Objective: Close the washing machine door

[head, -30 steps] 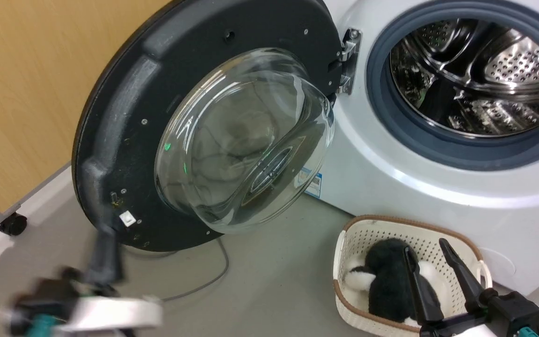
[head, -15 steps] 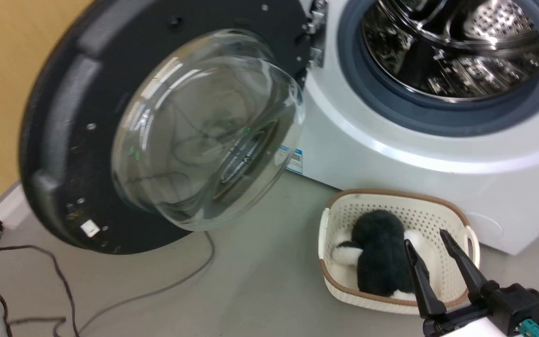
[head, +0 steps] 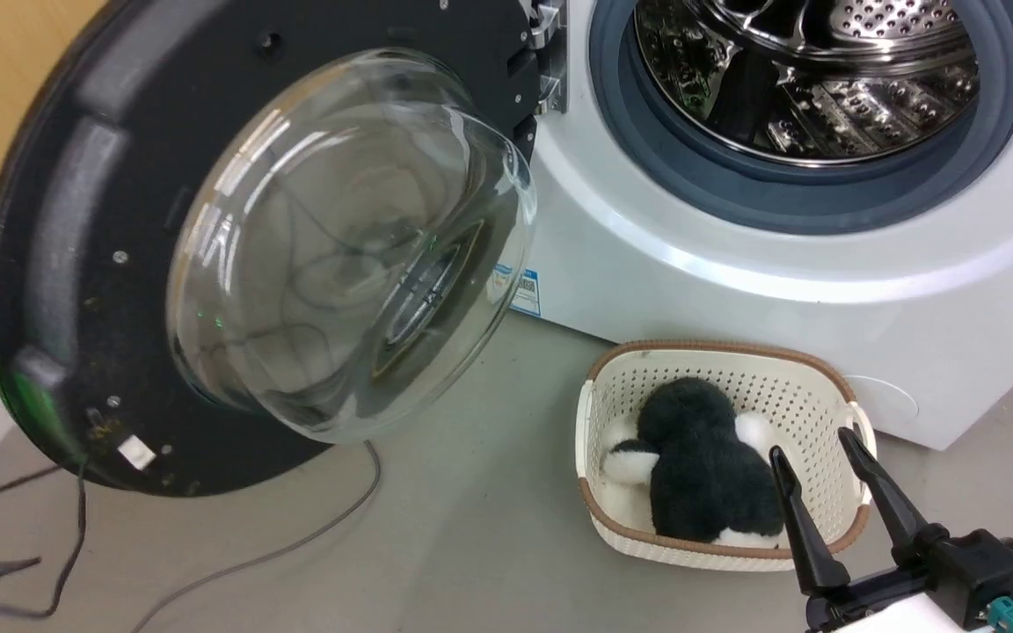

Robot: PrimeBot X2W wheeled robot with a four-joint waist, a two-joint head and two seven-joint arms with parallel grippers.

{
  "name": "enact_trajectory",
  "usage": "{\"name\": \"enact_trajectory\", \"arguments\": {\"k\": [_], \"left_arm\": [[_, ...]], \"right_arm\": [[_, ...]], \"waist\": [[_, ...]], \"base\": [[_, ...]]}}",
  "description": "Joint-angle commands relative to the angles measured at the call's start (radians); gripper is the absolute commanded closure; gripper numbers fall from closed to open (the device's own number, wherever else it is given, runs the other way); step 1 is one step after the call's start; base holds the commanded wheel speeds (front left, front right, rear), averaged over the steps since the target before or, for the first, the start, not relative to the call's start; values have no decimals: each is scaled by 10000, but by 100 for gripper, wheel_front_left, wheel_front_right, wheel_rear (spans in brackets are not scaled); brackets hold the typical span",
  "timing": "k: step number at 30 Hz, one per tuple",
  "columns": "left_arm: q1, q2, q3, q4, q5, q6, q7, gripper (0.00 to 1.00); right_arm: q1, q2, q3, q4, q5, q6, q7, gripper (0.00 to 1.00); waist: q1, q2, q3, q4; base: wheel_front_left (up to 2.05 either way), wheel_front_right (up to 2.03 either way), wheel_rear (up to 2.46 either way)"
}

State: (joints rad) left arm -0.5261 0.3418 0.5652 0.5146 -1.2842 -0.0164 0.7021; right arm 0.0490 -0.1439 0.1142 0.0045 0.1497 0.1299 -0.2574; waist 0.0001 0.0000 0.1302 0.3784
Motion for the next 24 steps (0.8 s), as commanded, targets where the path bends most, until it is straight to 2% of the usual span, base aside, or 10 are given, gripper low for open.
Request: {"name": "enact_trajectory", "arguments": {"k": [1, 11, 19, 24], "left_arm": [[304, 9, -149, -146, -135, -94, 496, 100], [1835, -342, -845, -1682, -835, 172, 3100, 100], [3019, -1310, -1281, -3351, -1259, 586, 3953, 100], [3666, -2028, -1630, -4220, -1320, 705, 4069, 100]], "right_arm": [[-66, -3, -38, 5, 29, 8, -44, 0], [36, 347, -287, 201, -21, 8, -44, 0], [71, 591, -611, 282, -113, 8, -44, 0], [112, 668, -664, 346, -127, 8, -44, 0]], "waist": [[-1, 0, -79, 13], [-1, 0, -637, 13], [-1, 0, -838, -370], [-1, 0, -928, -851]], "base": [[0, 0, 0], [0, 0, 0], [0, 0, 0], [0, 0, 0]]}}
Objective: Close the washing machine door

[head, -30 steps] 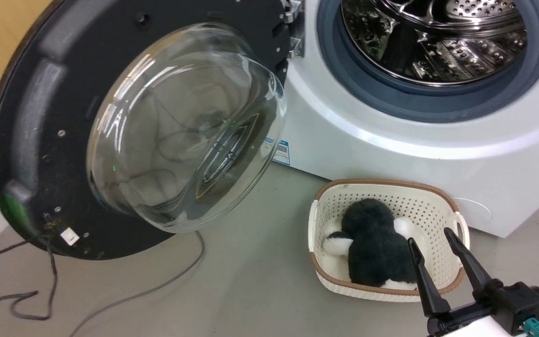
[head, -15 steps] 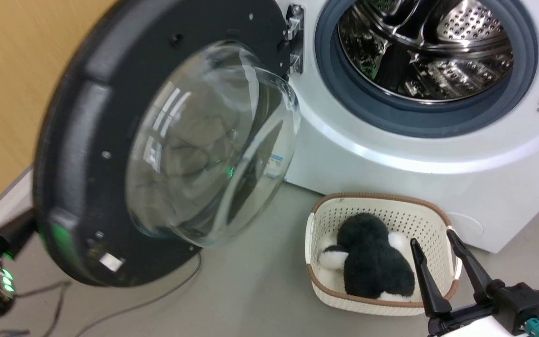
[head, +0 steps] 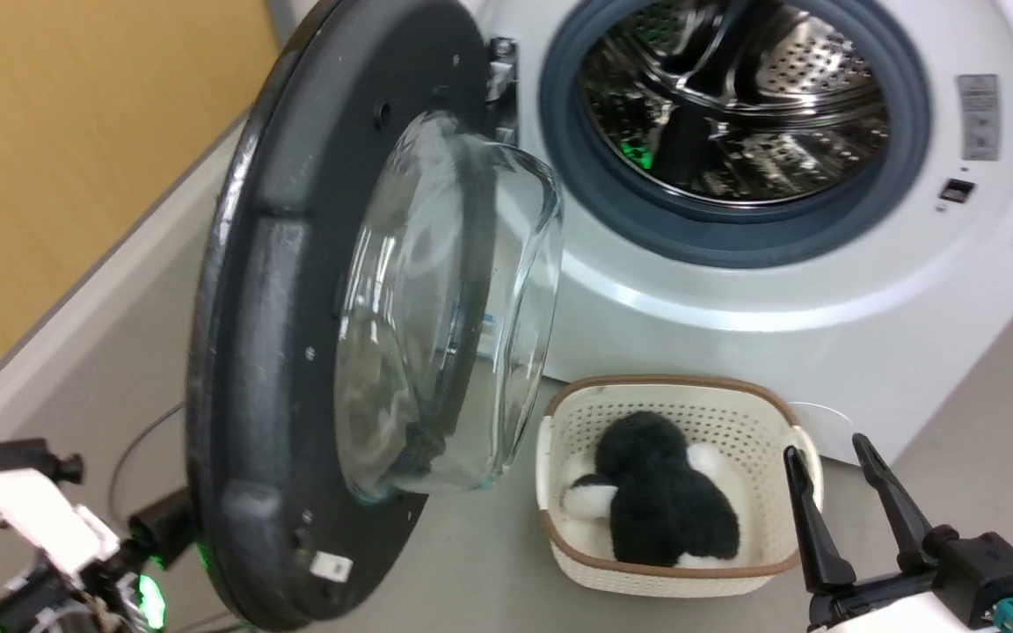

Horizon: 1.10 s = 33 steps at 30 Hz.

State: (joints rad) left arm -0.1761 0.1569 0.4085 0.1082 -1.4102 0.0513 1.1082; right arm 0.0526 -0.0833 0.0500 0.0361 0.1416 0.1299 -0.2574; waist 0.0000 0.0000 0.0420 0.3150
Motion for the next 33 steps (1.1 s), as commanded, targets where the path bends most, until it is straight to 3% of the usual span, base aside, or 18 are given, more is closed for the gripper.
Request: {"name": "enact_trajectory", "arguments": {"k": [1, 9, 15, 23, 33], "left_arm": [[273, -354, -118, -350, -112, 76, -17, 100], [1193, -943, -1078, -1380, -409, 261, 79, 100], [1467, -1058, -2259, -1457, -1185, 208, -551, 100], [819, -1065, -4327, -731, -2205, -354, -2787, 100], [-1205, -1066, -5990, 1013, -2150, -1026, -6105, 100]], "right_arm": [[71, 74, -25, 36, -53, 8, -44, 0], [56, 136, -54, -8, -78, 8, -44, 0], [-20, 142, 5, 1, -93, 8, -44, 0], [-205, 92, -21, -53, -84, 8, -44, 0], [-486, 128, 99, -159, 25, 8, -44, 0]], "waist": [[0, 0, -58, -342], [0, 0, -12, -1267], [0, 0, 153, -2160], [0, 0, 512, -3394], [0, 0, 1247, -5028]], "base": [[0, 0, 0], [0, 0, 0], [0, 0, 0], [0, 0, 0], [0, 0, 0]]}}
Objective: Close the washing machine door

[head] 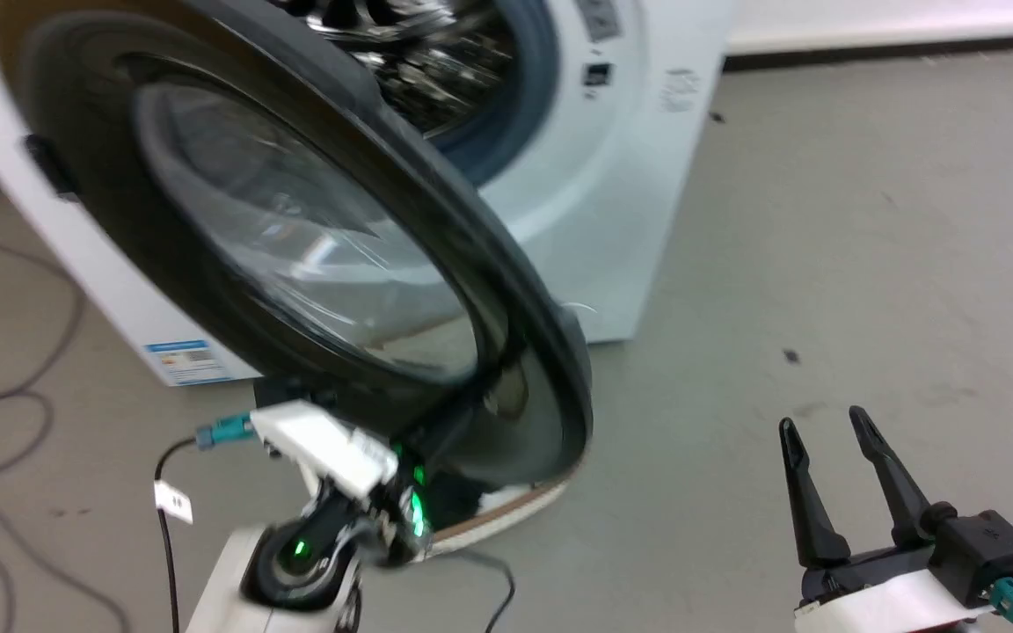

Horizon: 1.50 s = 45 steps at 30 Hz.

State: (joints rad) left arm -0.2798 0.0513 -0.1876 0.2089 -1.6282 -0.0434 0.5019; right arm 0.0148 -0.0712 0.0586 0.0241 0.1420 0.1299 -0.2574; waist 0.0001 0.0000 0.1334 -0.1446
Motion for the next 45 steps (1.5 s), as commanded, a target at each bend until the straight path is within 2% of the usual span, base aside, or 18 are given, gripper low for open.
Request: {"name": "enact_trajectory", "arguments": {"k": [1, 8, 13, 18, 21, 24, 27, 30, 34, 37, 39, 42, 45], "left_arm": [[-414, -10, -150, 199, 8, -145, -399, 100], [-2170, -10, -832, 1636, -594, -412, -2768, 100], [-3101, -10, -1223, 2634, -723, -658, -4056, 100], [-3252, -10, -1769, 3085, -825, -827, -4393, 100], [-3022, 80, -2222, 3110, -309, -860, -4323, 100], [-2530, 511, -2944, 2563, 607, -867, -4199, 100], [-1885, 1383, -3892, 2032, 2133, -869, -4534, 100], [-1415, 2411, -4873, 2122, 4248, -849, -5387, 100], [-1144, 3456, -5623, 2114, 6772, -259, -6951, 100], [-848, 3856, -5273, 1740, 7810, 426, -7551, 100], [-541, 3923, -4522, 1097, 8414, 907, -7622, 100], [462, 3607, -2834, -401, 9396, 1330, -7631, 100], [1614, 3107, -1666, -1613, 10516, 1383, -7633, 100]], "right_arm": [[-129, 13, 18, -35, 35, 8, -44, 0], [-253, 73, 93, 34, 123, 8, -44, 0], [-315, 109, 131, 99, 161, 8, -44, 0], [-217, 135, 12, 91, 151, 8, -44, 0], [-171, 140, -18, 76, 128, 8, -44, 0], [-100, 143, -99, 60, 106, 8, -44, 0], [5, 139, -162, 60, 84, 8, -44, 0], [125, 119, -172, 50, 61, 8, -44, 0], [246, 82, -187, 13, 12, 8, -44, 0], [333, 31, -235, -11, -2, 8, -44, 0], [372, -9, -245, -44, 0, 8, -44, 0], [443, -23, -243, -94, -20, 8, -44, 0], [530, -19, -228, -125, -55, 8, -44, 0]], "waist": [[-1, 0, 400, -571], [-1, 0, 721, -1331], [-1, 0, 719, -1530], [-1, 0, 517, -1241], [-1, 0, 324, -921], [-1, 0, 94, -542], [-1, 0, -157, -156], [-1, 0, -379, 222], [-1, 0, -569, 695], [-1, 0, -698, 1026], [-1, 0, -772, 1221], [-1, 0, -881, 1432], [-1, 0, -990, 1597]], "base": [[0, 0, 0], [0, 0, 0], [0, 0, 0], [0, 0, 0], [0, 0, 0], [0, 0, 0], [0, 0, 0], [0, 0, 0], [0, 0, 0], [0, 0, 0], [0, 0, 0], [0, 0, 0], [0, 0, 0]]}}
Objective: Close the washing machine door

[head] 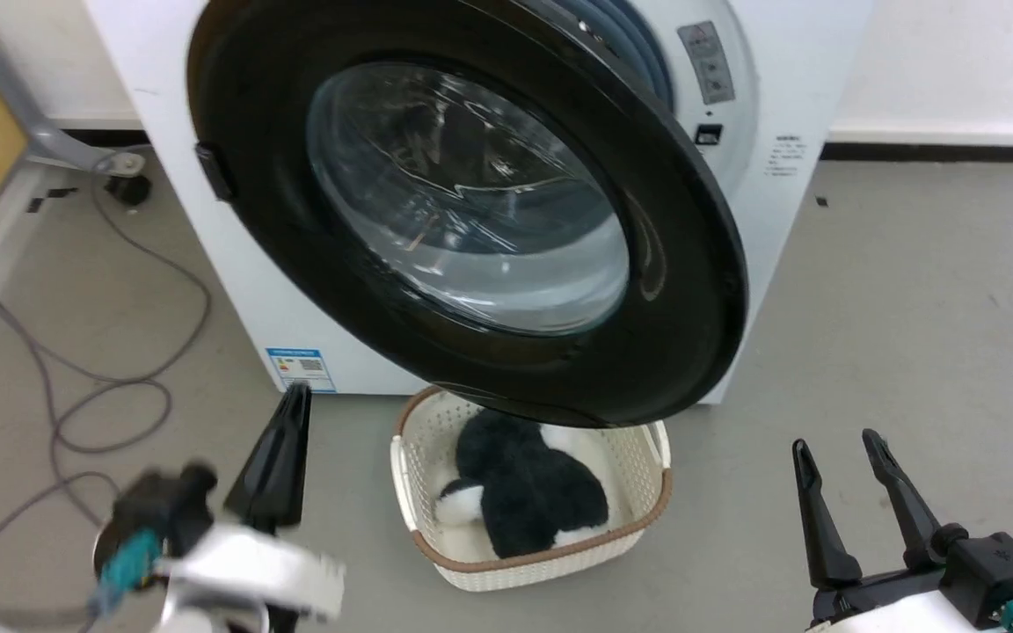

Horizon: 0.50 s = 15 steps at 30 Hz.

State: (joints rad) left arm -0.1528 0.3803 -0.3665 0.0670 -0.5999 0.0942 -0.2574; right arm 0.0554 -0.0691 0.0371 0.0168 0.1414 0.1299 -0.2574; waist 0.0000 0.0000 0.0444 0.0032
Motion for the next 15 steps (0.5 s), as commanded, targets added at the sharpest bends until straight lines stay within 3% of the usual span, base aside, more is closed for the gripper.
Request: {"name": "enact_trajectory", "arguments": {"k": [1, 2, 3, 5, 15], "left_arm": [[693, -365, 435, -483, 582, -36, -40, 100], [1018, -571, 728, -734, 901, -91, -41, 100], [1325, -792, 988, -923, 1168, -167, -41, 75], [1915, -1184, 1339, -1123, 1732, -244, -41, 0], [2885, -2630, 2424, -946, 3397, -854, -42, 0]], "right_arm": [[139, -54, 1, -47, -43, 8, -44, 0], [147, -70, 29, -34, -38, 8, -44, 0], [158, -81, 56, -14, -40, 8, -44, 0], [192, -88, 73, 24, -41, 8, -44, 0], [344, -88, 292, 209, -2, 8, -44, 0]], "waist": [[0, 0, -121, 157], [0, 0, -135, 180], [0, 0, -159, 203], [0, 0, -210, 253], [0, 0, -347, 492]], "base": [[0, 0, 0], [0, 0, 0], [0, 0, 0], [0, 0, 0], [0, 0, 0]]}}
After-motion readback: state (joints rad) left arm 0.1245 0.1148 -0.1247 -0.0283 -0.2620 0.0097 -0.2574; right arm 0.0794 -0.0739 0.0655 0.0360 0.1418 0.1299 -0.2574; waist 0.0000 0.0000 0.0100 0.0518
